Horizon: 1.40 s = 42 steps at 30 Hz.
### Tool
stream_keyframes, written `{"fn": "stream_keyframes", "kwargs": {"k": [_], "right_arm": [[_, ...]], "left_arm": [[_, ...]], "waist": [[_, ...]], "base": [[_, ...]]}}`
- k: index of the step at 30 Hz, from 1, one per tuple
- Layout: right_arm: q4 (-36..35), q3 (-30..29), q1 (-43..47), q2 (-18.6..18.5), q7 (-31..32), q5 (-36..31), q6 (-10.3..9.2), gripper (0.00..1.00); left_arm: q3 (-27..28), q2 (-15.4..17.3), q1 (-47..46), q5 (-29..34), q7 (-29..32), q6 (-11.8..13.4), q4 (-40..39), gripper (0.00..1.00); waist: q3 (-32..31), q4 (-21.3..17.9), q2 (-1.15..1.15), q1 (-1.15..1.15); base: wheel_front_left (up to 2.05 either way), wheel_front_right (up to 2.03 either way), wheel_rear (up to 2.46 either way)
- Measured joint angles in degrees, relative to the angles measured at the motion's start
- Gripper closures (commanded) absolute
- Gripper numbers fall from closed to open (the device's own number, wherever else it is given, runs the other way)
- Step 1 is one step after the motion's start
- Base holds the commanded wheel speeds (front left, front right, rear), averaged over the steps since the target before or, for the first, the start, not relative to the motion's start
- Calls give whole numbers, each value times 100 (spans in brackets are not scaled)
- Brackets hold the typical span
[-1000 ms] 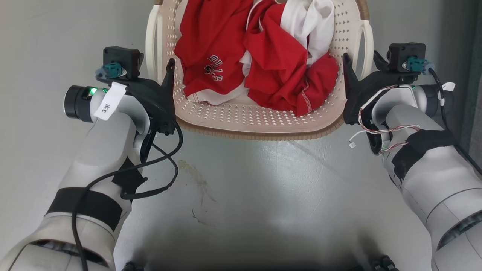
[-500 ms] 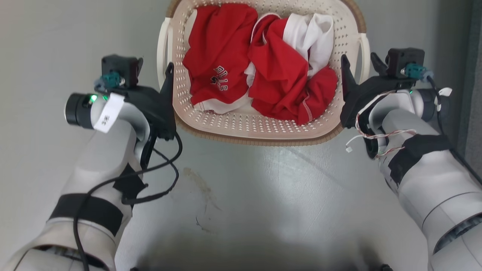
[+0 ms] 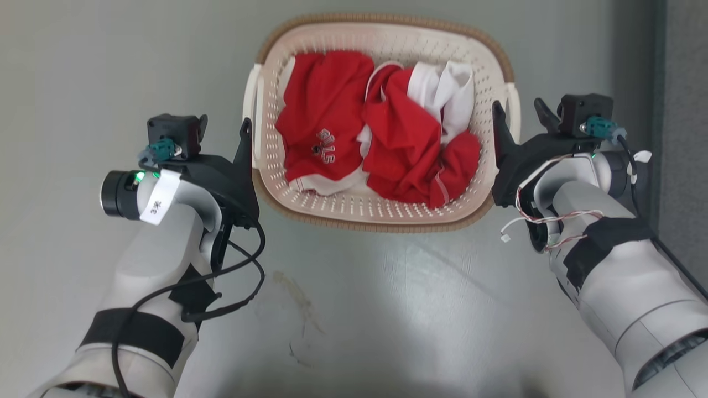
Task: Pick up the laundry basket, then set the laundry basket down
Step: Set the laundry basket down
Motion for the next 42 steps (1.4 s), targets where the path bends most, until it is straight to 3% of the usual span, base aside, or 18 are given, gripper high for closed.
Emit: {"fn": "stream_keyframes", "kwargs": {"k": [21,42], "right_arm": [[-700,-233,850,-212,-1,-428,-8,0],[-1690,-654,1951,-341,-1,-1002,-209,0]], "left_arm": [[282,-1,958,-23,0,234,-737,0],[600,170,2211,182,0,343,-1674,0]], "waist": [[-1347,-23,0,-1],[-2566,-141,0,0]], "base": [[0,0,0],[0,0,0]]}}
